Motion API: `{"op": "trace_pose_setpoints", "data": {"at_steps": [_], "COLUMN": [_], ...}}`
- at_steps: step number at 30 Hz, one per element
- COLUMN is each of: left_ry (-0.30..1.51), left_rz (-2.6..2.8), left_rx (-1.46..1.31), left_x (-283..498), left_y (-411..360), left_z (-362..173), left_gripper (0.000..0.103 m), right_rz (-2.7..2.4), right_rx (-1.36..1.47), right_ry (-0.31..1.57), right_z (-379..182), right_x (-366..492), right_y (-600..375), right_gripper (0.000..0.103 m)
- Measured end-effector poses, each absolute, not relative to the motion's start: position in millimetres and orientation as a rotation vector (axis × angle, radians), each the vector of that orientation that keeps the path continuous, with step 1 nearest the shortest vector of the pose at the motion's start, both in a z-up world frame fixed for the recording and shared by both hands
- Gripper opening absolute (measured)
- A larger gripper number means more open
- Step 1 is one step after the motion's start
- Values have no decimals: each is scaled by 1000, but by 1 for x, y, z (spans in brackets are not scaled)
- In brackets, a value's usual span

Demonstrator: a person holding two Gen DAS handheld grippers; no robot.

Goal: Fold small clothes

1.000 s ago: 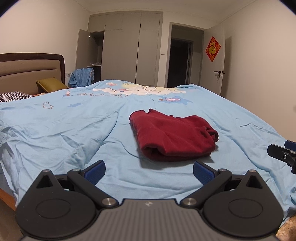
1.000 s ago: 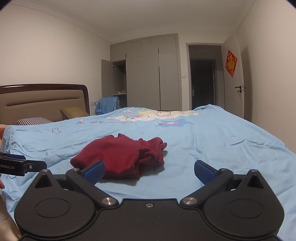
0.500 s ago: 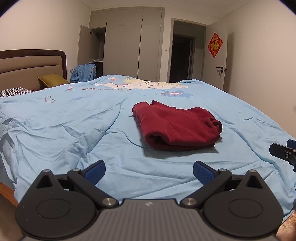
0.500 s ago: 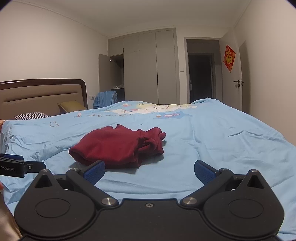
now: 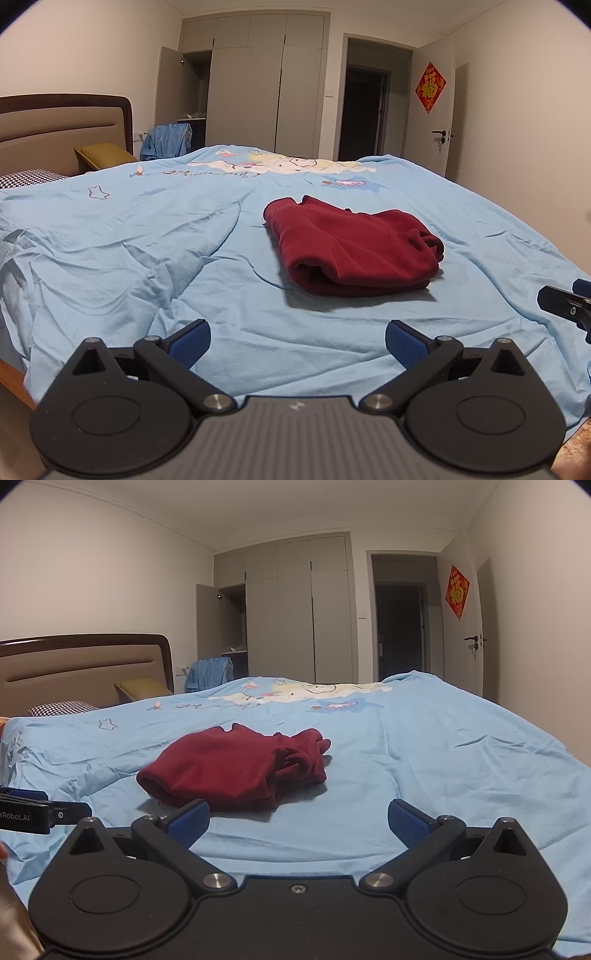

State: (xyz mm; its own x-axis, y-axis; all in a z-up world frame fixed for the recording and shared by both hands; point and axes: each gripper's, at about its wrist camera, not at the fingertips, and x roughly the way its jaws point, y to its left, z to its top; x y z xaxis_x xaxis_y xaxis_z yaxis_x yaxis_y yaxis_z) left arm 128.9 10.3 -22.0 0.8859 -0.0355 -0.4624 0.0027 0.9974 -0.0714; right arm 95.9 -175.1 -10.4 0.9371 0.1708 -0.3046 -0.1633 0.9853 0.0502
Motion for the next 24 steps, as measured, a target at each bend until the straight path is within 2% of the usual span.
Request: {"op": "trace_pose_setpoints", "data": {"at_steps": [24], "left_ry": [503], "left_rz": [-11], "left_rx": [-59], "left_x": [131], "left_y": [9], "left_z": [-25], "left_gripper": [103], "right_rz": [175], "right_rx": [21], "right_ry": [327], "right_z": [-16], "right_x": [100], "right_y": [-176], "right_gripper": [102]}}
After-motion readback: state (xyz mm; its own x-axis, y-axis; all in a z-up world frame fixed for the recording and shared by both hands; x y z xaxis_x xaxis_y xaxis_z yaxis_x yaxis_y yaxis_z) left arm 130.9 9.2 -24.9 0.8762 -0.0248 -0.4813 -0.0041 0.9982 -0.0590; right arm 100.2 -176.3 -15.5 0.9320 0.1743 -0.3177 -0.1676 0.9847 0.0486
